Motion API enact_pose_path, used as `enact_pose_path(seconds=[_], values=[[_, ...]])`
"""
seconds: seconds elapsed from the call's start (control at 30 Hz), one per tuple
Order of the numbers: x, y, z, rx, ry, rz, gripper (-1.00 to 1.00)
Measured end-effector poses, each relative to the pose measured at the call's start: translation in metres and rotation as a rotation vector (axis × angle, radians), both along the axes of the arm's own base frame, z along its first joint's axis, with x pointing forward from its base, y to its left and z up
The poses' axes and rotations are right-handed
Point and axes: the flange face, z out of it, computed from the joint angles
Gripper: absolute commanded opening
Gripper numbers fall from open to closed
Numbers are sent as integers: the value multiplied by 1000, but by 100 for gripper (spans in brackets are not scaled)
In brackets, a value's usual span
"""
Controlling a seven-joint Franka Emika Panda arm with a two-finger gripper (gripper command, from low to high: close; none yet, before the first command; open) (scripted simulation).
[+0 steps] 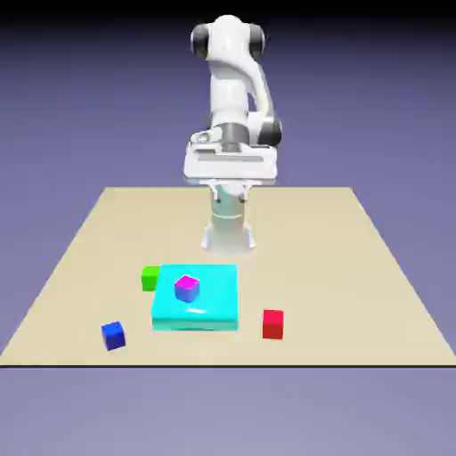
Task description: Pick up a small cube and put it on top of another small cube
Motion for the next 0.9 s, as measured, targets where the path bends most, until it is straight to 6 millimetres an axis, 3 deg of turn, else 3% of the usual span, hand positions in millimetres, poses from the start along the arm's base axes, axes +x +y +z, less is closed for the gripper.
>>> enact_pose_path(seconds=[0.23,0.47,0.63,0.9], values=[[35,-61,-44,256,120,-431,0],[55,-128,-98,534,208,-881,0],[57,-182,-141,750,252,-1222,0],[48,-250,-212,1121,312,-1752,0]])
